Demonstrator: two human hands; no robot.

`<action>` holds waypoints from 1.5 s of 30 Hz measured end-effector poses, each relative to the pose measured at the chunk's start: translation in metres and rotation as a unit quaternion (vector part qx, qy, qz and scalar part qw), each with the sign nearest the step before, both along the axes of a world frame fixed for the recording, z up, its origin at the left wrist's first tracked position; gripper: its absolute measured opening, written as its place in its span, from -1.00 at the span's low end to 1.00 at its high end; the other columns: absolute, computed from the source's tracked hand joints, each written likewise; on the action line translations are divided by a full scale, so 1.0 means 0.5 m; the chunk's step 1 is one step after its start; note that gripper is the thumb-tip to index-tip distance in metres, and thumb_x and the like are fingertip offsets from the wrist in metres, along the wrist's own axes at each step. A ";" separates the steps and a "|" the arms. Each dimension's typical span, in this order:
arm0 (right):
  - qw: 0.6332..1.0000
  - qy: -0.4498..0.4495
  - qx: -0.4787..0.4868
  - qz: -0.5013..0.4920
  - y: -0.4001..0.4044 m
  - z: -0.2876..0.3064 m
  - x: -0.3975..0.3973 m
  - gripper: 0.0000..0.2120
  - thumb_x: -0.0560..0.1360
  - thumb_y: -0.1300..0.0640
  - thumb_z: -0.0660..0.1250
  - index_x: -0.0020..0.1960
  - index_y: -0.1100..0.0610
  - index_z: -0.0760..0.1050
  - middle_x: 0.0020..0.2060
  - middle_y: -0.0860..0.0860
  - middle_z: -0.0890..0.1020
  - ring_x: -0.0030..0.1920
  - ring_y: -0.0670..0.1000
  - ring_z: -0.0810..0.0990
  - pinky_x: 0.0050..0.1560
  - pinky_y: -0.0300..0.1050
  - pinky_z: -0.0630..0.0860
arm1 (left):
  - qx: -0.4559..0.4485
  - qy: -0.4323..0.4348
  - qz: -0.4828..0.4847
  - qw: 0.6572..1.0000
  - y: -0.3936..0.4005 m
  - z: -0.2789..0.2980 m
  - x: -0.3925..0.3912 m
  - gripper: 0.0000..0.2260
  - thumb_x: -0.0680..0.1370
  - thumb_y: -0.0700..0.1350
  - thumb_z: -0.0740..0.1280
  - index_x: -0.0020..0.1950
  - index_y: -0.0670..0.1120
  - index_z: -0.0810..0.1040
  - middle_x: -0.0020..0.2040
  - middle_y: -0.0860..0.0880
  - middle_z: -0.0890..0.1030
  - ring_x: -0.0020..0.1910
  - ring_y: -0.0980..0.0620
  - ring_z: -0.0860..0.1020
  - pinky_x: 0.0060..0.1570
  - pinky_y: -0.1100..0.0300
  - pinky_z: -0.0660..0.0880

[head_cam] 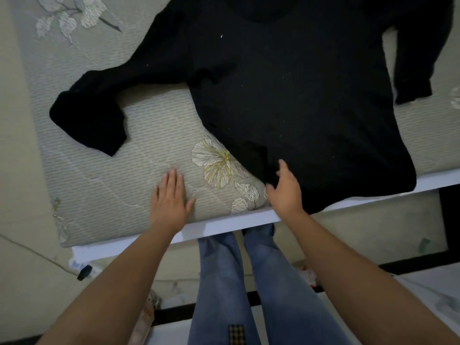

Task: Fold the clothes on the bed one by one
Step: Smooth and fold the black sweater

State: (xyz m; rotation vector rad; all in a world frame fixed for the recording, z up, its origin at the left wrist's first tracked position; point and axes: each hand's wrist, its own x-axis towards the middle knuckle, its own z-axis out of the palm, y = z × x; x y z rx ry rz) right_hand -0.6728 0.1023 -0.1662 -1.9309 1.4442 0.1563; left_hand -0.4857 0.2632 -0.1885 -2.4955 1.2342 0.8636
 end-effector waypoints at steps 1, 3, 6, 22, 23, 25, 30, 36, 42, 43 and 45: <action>0.999 -0.018 0.000 0.050 -0.004 0.008 0.005 -0.52 0.44 0.31 0.30 0.35 0.26 0.36 0.16 0.25 0.51 0.20 0.20 0.44 0.19 -0.03 0.32 | -0.002 0.006 0.005 1.000 0.000 0.002 -0.001 -0.38 0.59 0.11 0.07 0.51 -0.16 -0.10 0.53 -0.13 -0.12 0.51 -0.07 -0.13 0.42 0.05 -0.17; 0.977 -0.075 -0.046 0.194 0.019 0.030 0.006 -0.77 0.37 0.32 0.36 0.03 0.27 0.60 -0.14 0.26 0.59 -0.03 0.23 0.55 -0.03 0.03 0.42 | -0.003 0.017 0.017 1.000 -0.004 0.009 -0.001 -0.39 0.59 0.08 0.10 0.51 -0.16 -0.07 0.53 -0.12 -0.12 0.51 -0.06 -0.13 0.43 0.04 -0.15; 0.924 -0.022 0.008 0.382 0.094 0.032 0.009 -0.87 0.43 0.33 0.27 -0.10 0.28 0.59 -0.10 0.18 0.60 -0.04 0.16 0.55 -0.08 -0.02 0.44 | 0.007 0.019 0.021 1.000 -0.011 0.022 -0.001 -0.41 0.60 0.04 0.11 0.52 -0.14 -0.06 0.54 -0.10 -0.12 0.51 -0.05 -0.12 0.44 0.02 -0.08; 0.935 0.108 -0.042 0.334 0.062 -0.012 0.010 -0.34 0.47 0.30 0.20 0.49 0.19 0.00 0.30 0.14 0.29 0.22 0.12 0.32 0.13 -0.07 0.35 | 0.024 0.083 0.056 0.995 0.013 0.026 0.042 -0.44 0.58 -0.07 0.19 0.49 -0.21 0.04 0.53 -0.17 -0.08 0.51 -0.11 -0.11 0.46 0.02 -0.02; 0.934 0.069 -0.039 0.349 0.053 0.000 0.009 -0.40 0.46 0.30 0.22 0.46 0.23 0.12 0.27 0.15 0.37 0.19 0.13 0.39 0.09 -0.05 0.40 | 0.027 0.089 0.056 0.994 0.014 0.028 0.046 -0.44 0.58 -0.07 0.19 0.49 -0.20 0.04 0.53 -0.16 -0.08 0.51 -0.10 -0.10 0.46 0.04 -0.02; 0.913 -0.036 -0.101 0.393 0.062 0.021 -0.003 -0.52 0.30 0.24 0.35 0.23 0.28 0.49 0.04 0.18 0.60 -0.03 0.15 0.60 -0.18 -0.13 0.56 | 0.029 0.096 0.057 0.993 0.016 0.033 0.051 -0.44 0.59 -0.07 0.19 0.50 -0.18 0.03 0.53 -0.14 -0.08 0.51 -0.08 -0.10 0.46 0.05 -0.01; 0.884 -0.090 -0.062 0.454 0.172 0.020 -0.018 -0.49 0.18 -0.01 0.59 0.07 0.14 0.62 0.04 0.13 0.65 -0.03 0.06 0.66 -0.17 -0.18 0.60 | 0.025 0.110 0.035 0.993 0.024 0.045 0.060 -0.45 0.60 -0.07 0.17 0.50 -0.18 0.03 0.53 -0.16 -0.08 0.51 -0.08 -0.08 0.44 0.11 -0.05; 0.858 0.096 0.166 0.476 0.135 0.008 0.048 -0.52 0.57 -0.09 0.14 0.37 0.18 0.33 0.27 0.17 0.43 0.24 0.14 0.42 0.14 -0.06 0.34 | -0.027 0.134 0.024 0.990 0.000 0.062 0.112 -0.59 0.56 -0.18 0.23 0.39 -0.26 0.31 0.44 -0.24 0.24 0.42 -0.17 0.22 0.37 0.14 0.11; 0.950 -0.020 0.034 0.310 0.028 0.040 0.171 -0.71 0.58 0.13 0.13 0.01 0.30 0.55 -0.03 0.21 0.58 0.01 0.15 0.53 -0.01 -0.04 0.36 | -0.156 0.047 0.111 0.980 -0.095 0.096 0.217 -0.61 0.56 -0.19 0.22 0.36 -0.27 0.34 0.35 -0.26 0.37 0.34 -0.20 0.31 0.29 0.02 0.23; 0.959 -0.031 0.000 0.280 0.006 0.040 0.194 -0.73 0.57 0.15 0.15 0.02 0.29 0.55 -0.02 0.20 0.57 0.03 0.15 0.51 0.02 -0.04 0.36 | -0.190 0.007 0.127 0.973 -0.111 0.102 0.236 -0.60 0.55 -0.19 0.25 0.37 -0.26 0.33 0.37 -0.26 0.34 0.35 -0.21 0.28 0.30 -0.01 0.22; 0.969 -0.042 -0.038 0.242 -0.032 0.038 0.242 -0.75 0.55 0.16 0.18 0.10 0.26 0.54 0.05 0.18 0.56 0.10 0.15 0.48 0.10 -0.04 0.37 | -0.244 -0.066 0.183 0.950 -0.129 0.114 0.268 -0.53 0.53 -0.16 0.29 0.40 -0.25 0.28 0.41 -0.26 0.26 0.39 -0.21 0.22 0.36 -0.01 0.15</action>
